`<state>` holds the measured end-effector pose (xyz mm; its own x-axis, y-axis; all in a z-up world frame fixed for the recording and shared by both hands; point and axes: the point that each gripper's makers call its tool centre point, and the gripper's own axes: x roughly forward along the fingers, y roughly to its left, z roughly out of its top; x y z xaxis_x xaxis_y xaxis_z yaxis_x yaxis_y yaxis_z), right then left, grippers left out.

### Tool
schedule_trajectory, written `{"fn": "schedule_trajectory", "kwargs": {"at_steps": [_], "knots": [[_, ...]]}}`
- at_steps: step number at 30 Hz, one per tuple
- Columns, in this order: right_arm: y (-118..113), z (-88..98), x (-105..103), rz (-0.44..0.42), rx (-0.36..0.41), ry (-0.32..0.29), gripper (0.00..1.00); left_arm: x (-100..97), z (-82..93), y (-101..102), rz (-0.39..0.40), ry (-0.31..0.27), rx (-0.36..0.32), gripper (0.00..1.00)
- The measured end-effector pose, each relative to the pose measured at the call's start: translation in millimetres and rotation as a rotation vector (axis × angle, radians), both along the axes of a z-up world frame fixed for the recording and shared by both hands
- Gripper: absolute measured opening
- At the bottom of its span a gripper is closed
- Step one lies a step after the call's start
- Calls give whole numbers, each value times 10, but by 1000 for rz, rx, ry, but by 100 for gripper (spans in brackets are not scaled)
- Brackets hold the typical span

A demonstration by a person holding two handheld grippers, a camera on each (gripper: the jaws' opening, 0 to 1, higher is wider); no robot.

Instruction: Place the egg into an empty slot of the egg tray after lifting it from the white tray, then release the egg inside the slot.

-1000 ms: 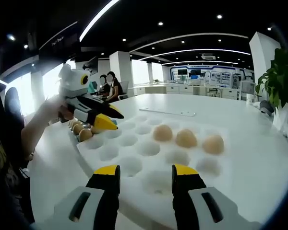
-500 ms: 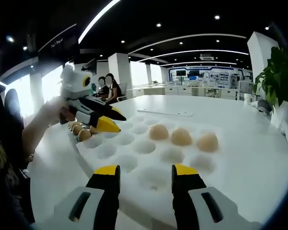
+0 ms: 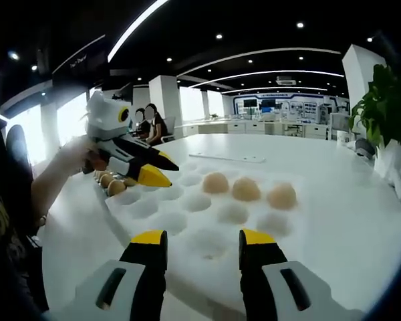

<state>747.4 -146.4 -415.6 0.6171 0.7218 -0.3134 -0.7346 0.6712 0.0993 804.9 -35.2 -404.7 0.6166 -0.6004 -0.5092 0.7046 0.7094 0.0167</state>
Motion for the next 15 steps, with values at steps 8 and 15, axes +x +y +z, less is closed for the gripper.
{"fn": "schedule_trajectory", "kwargs": {"at_steps": [8,15], "knots": [[-11,3,-4,6,15,-6,45,16,-7,-124,-19,1,7,37],[-20,3,0,13,29,-8,44,52,-8,-202,-32,4,13,37]]}}
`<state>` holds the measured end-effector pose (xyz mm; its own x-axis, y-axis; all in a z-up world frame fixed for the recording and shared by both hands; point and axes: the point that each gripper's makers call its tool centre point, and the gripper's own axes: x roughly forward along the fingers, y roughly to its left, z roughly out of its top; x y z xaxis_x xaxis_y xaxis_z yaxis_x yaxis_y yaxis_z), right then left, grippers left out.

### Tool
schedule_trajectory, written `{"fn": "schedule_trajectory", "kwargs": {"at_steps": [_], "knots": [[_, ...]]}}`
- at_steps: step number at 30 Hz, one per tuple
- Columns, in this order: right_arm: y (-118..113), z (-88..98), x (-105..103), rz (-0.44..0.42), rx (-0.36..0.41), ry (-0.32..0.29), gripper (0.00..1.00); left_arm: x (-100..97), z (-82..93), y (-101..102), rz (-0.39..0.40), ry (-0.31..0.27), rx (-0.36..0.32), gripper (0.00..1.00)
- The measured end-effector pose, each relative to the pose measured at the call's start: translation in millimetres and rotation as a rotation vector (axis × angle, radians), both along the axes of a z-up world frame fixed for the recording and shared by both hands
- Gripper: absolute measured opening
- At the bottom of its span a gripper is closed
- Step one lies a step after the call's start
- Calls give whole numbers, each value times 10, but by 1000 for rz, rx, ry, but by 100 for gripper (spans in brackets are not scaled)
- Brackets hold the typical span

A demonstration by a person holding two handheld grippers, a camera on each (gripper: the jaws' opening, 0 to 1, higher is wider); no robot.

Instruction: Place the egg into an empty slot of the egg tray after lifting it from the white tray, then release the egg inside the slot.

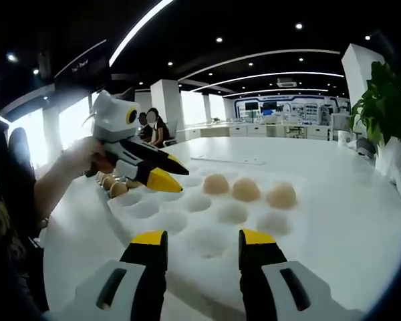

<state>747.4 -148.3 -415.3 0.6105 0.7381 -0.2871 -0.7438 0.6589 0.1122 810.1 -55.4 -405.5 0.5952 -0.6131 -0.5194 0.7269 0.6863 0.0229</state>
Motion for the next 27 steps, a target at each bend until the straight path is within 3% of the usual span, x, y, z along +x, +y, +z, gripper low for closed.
{"fn": "schedule_trajectory", "kwargs": {"at_steps": [27], "knots": [[13,-27,-48,24,17,-8,44,172,-118,-265,-24,19,0,36]]}}
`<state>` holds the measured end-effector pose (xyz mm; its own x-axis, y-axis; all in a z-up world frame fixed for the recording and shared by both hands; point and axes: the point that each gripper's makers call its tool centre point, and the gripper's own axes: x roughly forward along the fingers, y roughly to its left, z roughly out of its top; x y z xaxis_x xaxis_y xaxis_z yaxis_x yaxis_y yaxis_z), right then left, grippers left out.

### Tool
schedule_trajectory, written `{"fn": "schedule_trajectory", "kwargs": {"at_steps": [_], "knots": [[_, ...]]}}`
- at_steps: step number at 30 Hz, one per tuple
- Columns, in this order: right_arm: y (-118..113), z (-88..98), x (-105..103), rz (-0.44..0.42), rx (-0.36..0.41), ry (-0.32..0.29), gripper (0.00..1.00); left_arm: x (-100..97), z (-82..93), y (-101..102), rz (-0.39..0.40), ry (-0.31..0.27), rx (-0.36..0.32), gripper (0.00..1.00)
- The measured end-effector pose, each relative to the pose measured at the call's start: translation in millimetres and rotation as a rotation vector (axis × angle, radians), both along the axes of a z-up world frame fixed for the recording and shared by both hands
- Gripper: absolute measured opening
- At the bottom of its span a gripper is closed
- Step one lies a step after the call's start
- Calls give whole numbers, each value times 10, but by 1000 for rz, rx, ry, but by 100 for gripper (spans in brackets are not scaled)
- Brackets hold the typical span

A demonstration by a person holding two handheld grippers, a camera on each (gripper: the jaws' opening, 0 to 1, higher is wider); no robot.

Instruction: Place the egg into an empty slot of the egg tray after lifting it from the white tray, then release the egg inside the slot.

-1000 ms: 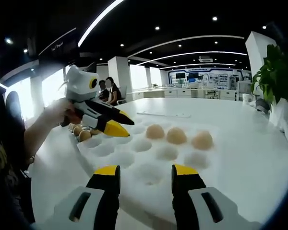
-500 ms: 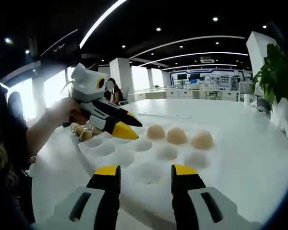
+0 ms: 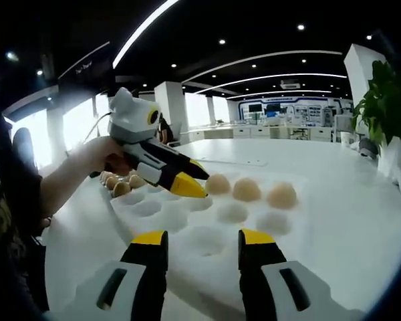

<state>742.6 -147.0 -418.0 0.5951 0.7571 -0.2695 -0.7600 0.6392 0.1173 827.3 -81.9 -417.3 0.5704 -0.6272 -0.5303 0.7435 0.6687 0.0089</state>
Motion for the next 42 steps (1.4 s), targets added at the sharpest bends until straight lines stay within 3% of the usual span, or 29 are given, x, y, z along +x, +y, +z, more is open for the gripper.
{"fn": "schedule_trajectory", "kwargs": {"at_steps": [11,22,42], "knots": [[-8,1,26,6,7,-1,43,75,-72,-36,5,-6,11,35],[-7,7,32,11,19,-2,43,153,-57,-22,21,-15,-13,27],[-14,3,1,11,18,-2,42,172,17,-31,24,-49,-20,26]]}}
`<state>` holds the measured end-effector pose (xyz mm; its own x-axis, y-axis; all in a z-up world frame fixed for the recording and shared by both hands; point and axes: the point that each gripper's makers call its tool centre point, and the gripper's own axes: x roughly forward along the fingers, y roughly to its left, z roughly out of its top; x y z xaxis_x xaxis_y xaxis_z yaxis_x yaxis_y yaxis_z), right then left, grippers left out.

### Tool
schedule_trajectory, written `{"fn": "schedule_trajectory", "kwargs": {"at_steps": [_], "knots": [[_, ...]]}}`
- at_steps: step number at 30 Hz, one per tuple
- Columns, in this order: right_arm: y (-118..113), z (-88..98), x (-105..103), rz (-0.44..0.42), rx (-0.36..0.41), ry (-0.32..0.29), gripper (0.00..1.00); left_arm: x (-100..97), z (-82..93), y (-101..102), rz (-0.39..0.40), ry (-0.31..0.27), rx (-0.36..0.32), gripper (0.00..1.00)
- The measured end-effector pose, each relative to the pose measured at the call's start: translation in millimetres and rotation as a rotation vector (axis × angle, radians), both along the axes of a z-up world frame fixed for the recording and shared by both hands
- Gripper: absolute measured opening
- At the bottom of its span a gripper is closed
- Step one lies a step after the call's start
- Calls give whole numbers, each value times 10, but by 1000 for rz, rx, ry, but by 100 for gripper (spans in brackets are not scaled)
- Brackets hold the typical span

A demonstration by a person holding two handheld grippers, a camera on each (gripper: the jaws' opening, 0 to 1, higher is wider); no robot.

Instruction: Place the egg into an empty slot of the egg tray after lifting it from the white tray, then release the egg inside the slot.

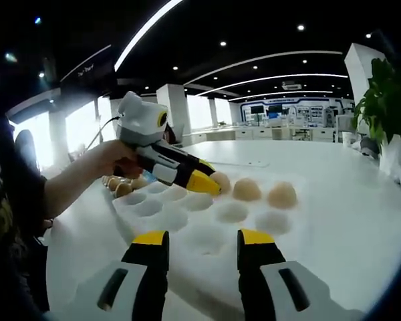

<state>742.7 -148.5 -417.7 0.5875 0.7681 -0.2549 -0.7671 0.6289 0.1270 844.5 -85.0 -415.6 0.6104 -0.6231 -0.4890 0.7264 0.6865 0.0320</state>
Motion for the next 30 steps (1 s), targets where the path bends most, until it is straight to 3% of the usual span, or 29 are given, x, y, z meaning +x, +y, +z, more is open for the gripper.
{"fn": "schedule_trajectory", "kwargs": {"at_steps": [9,10,11,12,15,17,18,21,25,30], "knots": [[-14,-6,28,-3,-11,1,42,1,94,9,0,-19,-9,24],[-11,-7,21,-4,-12,1,42,12,135,16,3,-30,-22,9],[-12,-9,23,-4,-15,0,42,10,240,-32,-13,-65,-77,0],[-14,-9,28,-4,-15,0,43,7,322,-48,8,-66,-121,2],[-17,-10,38,-7,-19,1,42,-55,226,-38,-12,-29,-51,5],[-17,-11,42,-9,-21,2,42,-54,182,-29,-5,-22,-69,8],[-21,-12,48,-10,-23,1,43,-84,144,-41,-1,10,-91,12],[-17,-12,36,-10,-20,-3,43,-84,43,-32,-6,1,-55,26],[-14,-12,23,-10,-18,-5,43,-78,-45,-44,-5,28,-52,28],[-21,-13,30,-6,-13,-5,43,-63,-62,-32,-1,20,-37,26]]}}
